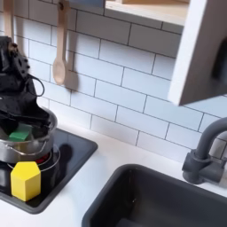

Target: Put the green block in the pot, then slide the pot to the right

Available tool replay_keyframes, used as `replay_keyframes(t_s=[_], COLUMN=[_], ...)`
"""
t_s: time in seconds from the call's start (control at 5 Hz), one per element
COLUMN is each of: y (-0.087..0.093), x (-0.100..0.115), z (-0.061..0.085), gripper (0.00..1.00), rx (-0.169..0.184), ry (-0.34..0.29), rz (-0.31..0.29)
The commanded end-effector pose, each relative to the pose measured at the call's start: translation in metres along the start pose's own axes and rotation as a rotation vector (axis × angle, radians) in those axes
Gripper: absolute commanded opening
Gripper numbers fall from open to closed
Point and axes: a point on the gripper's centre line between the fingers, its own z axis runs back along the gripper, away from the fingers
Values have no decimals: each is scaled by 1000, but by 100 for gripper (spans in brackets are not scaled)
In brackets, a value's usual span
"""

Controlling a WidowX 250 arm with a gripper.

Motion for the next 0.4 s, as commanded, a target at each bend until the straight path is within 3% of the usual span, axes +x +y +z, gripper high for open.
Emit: replay_keyframes(t_s=[0.0, 0.2], y=[-6, -9], x=[-6, -11], z=[3, 4], gripper=[100, 100], rx=[-11, -15], ry=[0, 5], rz=[1, -2])
